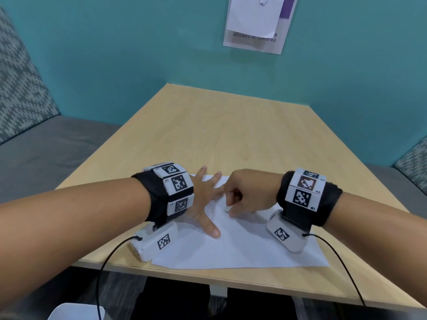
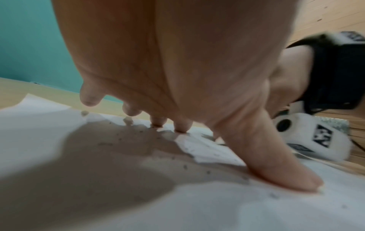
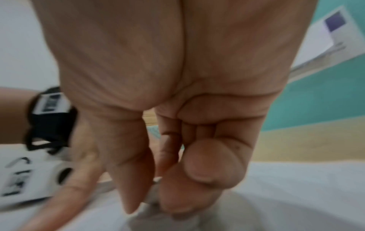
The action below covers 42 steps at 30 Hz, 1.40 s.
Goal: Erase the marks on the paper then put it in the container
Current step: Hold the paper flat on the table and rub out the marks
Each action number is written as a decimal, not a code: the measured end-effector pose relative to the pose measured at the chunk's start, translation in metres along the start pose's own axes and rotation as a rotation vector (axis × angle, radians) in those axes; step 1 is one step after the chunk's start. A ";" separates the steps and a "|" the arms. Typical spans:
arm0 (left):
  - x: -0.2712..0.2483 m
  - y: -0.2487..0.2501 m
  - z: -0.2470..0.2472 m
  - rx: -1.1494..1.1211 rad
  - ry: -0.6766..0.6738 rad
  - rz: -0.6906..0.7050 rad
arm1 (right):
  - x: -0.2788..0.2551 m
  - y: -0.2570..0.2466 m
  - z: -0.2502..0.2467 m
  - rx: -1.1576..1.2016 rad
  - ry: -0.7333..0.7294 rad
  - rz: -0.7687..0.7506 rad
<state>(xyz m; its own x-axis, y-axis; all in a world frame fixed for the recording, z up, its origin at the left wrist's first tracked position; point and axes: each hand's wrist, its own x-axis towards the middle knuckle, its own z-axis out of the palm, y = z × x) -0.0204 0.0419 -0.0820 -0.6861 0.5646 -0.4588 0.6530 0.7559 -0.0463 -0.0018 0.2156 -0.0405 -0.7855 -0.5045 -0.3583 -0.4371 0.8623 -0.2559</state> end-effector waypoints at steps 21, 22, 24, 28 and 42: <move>-0.009 0.006 -0.007 0.004 -0.007 0.013 | 0.003 0.009 -0.003 -0.028 0.012 0.034; -0.007 0.005 -0.006 -0.003 -0.007 0.019 | 0.000 0.001 0.004 -0.022 -0.027 -0.006; -0.006 0.004 -0.006 -0.012 -0.002 0.026 | -0.004 -0.010 0.012 0.017 -0.087 -0.068; -0.002 0.001 -0.002 0.010 -0.003 0.004 | 0.004 0.014 -0.009 -0.012 0.029 0.043; -0.003 0.002 0.000 -0.050 0.009 0.018 | 0.001 -0.011 0.013 0.021 -0.015 -0.069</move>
<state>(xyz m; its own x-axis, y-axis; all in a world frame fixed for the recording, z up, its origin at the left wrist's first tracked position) -0.0175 0.0417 -0.0807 -0.6776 0.5810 -0.4509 0.6484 0.7613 0.0066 0.0075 0.2046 -0.0495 -0.7473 -0.5632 -0.3526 -0.4804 0.8245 -0.2989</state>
